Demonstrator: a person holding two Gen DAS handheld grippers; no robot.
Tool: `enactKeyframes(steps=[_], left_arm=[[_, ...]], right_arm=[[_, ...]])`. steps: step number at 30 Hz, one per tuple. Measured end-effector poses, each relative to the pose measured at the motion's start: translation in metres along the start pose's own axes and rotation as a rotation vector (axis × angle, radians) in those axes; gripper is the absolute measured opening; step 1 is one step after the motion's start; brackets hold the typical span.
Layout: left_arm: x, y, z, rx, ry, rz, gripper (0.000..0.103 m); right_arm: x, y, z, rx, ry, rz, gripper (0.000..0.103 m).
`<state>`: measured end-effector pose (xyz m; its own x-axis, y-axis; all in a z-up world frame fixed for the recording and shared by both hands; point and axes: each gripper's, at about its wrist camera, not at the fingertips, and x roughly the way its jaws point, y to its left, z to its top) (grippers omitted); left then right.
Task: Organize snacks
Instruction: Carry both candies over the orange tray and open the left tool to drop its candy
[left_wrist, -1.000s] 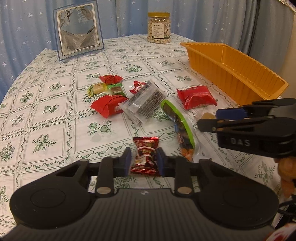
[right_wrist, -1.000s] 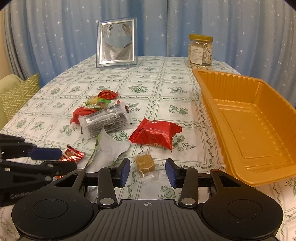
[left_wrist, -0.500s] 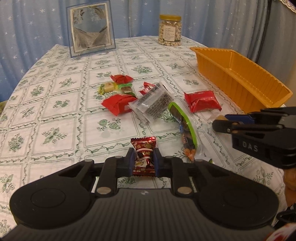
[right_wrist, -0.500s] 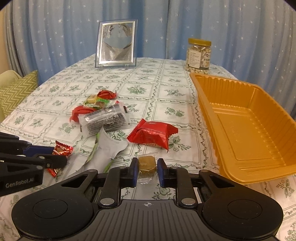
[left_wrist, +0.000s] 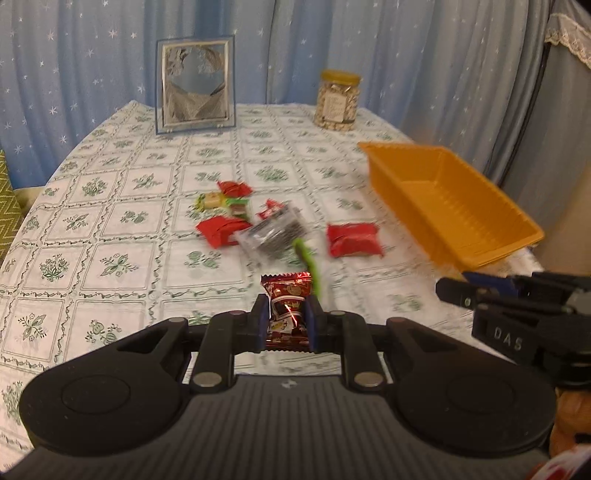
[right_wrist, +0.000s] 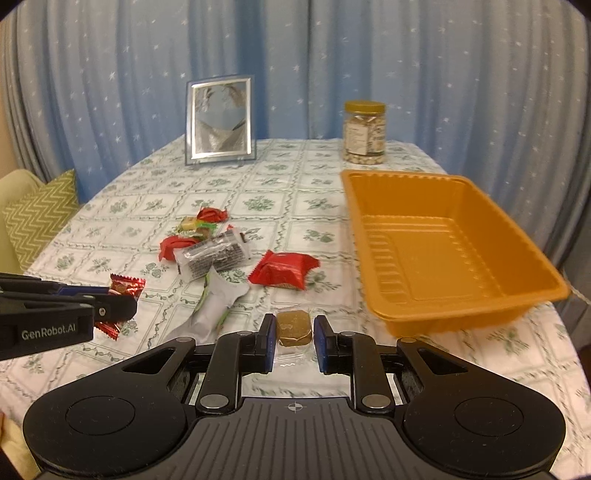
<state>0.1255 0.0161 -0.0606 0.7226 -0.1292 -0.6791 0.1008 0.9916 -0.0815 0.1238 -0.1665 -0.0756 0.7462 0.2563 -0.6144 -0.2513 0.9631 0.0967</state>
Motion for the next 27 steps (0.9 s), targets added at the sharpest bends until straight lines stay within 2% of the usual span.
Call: enactKeyframes(steps=[12,27], left_arm=[[-0.027,-0.058,0.021,0.033,-0.041,-0.062,0.018],[-0.003,-0.123,0.063,0.099,-0.067,-0.148,0.018]], right_arm=[[-0.051,-0.049,0.012,0.090,-0.049,-0.090,0.022],[-0.060,-0.117,0.039,0.167,-0.091,-0.169,0.022]])
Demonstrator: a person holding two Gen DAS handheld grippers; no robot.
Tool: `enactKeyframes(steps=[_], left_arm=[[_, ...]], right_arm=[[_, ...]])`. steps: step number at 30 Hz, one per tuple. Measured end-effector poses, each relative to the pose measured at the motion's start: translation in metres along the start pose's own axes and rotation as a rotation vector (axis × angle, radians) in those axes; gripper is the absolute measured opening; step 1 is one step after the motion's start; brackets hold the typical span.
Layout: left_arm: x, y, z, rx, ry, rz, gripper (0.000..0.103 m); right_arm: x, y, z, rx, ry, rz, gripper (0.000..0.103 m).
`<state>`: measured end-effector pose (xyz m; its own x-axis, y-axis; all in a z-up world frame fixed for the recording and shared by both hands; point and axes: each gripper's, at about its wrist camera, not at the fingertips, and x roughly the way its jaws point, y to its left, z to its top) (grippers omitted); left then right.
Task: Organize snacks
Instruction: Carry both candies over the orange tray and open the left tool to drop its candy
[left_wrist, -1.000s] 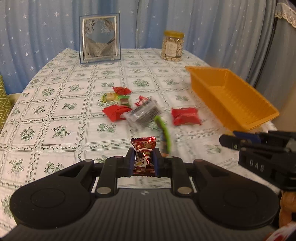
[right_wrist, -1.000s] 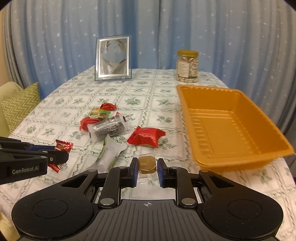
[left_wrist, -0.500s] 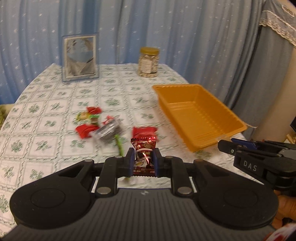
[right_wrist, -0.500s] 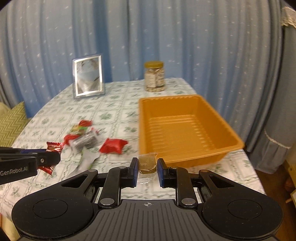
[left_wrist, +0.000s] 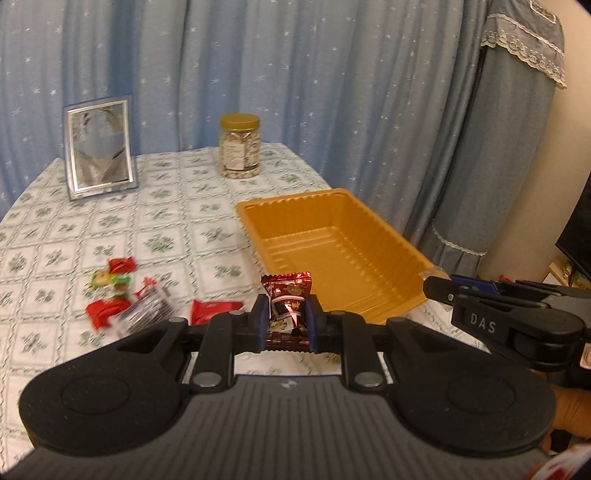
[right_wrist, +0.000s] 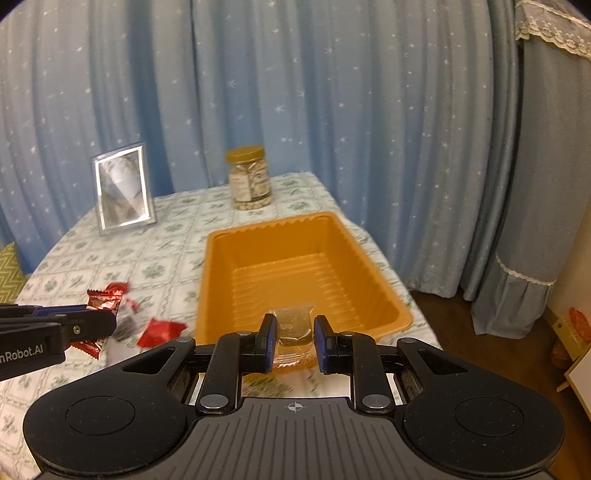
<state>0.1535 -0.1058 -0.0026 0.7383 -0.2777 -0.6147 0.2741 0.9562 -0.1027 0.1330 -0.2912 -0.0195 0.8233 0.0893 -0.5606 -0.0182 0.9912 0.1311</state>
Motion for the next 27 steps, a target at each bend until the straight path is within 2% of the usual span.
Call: enactKeyframes(steps=[12,16,25,27], left_arm=[[0.043,-0.020,0.023,0.023,0.002,-0.045,0.018],[0.061,-0.020,0.027,-0.002,0.020,-0.074,0.018],[0.091,-0.025,0.024,0.002,0.039,-0.080,0.020],[0.095,-0.023,0.023,0.001,0.042,-0.069,0.031]], right_arm=[[0.032,-0.035,0.029,0.049,-0.007,-0.029,0.022],[0.044,-0.042,0.038,0.064,-0.006,-0.035,0.022],[0.061,-0.047,0.040,0.088,0.020,-0.035,0.022],[0.064,-0.047,0.040,0.096,0.027,-0.032,0.022]])
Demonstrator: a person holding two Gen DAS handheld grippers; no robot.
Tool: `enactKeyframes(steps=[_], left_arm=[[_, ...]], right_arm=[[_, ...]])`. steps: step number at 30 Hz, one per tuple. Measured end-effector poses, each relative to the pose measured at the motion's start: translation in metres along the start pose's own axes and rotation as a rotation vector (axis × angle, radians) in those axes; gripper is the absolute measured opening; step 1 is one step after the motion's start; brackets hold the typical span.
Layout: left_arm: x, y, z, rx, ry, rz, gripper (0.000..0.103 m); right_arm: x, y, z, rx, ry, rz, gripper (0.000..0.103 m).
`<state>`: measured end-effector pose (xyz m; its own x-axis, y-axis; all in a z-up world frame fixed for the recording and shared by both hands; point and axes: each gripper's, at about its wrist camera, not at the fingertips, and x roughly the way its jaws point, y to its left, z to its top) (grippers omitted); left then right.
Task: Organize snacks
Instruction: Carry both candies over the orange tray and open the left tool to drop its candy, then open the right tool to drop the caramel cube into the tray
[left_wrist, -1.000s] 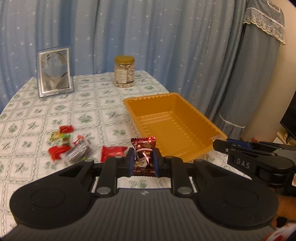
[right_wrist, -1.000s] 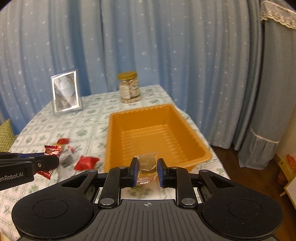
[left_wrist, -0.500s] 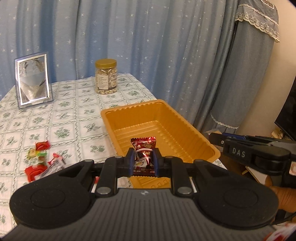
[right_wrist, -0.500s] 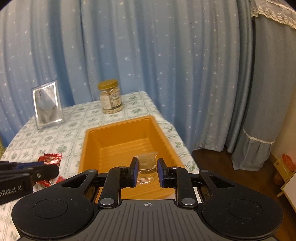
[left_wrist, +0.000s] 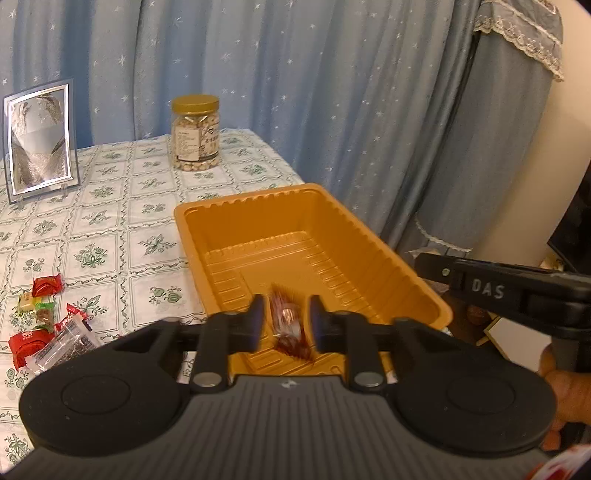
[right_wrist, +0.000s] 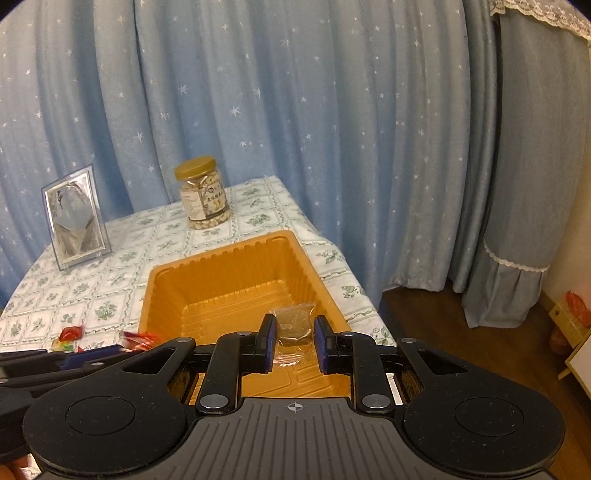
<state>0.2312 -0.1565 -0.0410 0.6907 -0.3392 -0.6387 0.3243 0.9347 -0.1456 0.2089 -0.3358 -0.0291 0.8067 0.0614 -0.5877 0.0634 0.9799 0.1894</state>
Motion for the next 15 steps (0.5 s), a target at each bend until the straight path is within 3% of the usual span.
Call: enactKeyframes(steps=[15], left_arm=[[-0.045,0.041,-0.018,-0.090,-0.054,0.117,0.037]], right_arm=[[0.010,0.003,-0.003,0.046,0.013,0.079,0.023]])
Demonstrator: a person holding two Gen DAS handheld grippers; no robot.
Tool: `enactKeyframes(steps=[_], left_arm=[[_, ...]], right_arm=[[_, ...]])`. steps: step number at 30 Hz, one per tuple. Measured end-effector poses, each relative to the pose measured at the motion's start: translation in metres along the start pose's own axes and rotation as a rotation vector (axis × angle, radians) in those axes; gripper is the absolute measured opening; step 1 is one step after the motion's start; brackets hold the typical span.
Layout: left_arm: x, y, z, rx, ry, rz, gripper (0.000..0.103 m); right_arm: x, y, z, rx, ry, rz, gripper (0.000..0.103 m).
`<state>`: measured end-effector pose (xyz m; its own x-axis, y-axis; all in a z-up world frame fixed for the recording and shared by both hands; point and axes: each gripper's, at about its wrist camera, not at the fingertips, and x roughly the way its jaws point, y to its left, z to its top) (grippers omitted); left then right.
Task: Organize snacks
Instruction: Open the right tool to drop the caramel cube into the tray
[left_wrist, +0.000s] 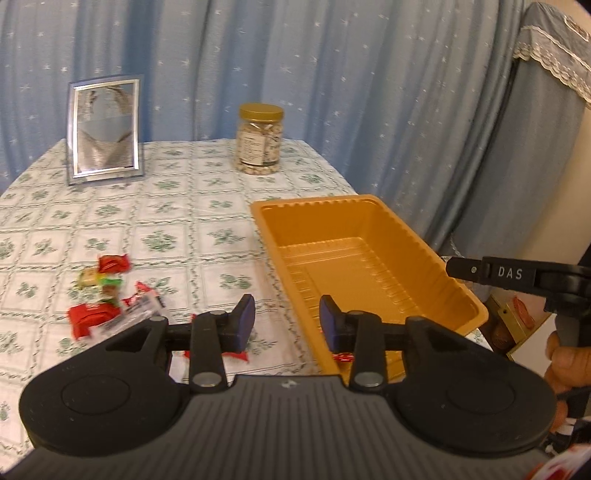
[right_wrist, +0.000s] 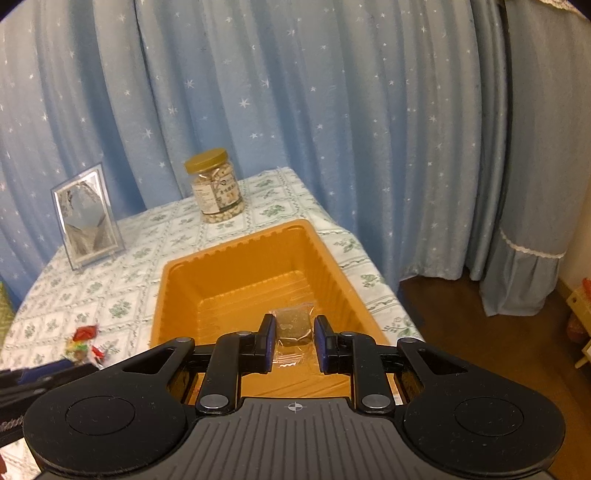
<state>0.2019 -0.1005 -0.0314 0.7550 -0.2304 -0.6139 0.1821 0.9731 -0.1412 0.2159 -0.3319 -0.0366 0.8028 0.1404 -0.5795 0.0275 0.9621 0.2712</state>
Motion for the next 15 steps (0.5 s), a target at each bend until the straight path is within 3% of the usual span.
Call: enactKeyframes(steps=[2,3,5,15], left_arm=[[-0.006,0.003,-0.002,-0.003,-0.011,0.015,0.040],[-0.009,0.005,-0.003,-0.003,-0.014,0.022,0.041],[-0.015,0.006,-0.005,0.000,-0.017,0.034,0.043],[-0.064,0.016,-0.024,-0.026,-0.030,0.069,0.060]], right_arm=[[0.002,-0.002,0.001,0.028,0.007,0.035,0.028],[0.001,-0.003,0.002,0.045,0.006,0.040,0.045],[-0.005,-0.006,0.002,0.075,-0.018,0.040,0.070],[-0.059,-0.008,-0.013,0.106,-0.026,0.027,0.070]])
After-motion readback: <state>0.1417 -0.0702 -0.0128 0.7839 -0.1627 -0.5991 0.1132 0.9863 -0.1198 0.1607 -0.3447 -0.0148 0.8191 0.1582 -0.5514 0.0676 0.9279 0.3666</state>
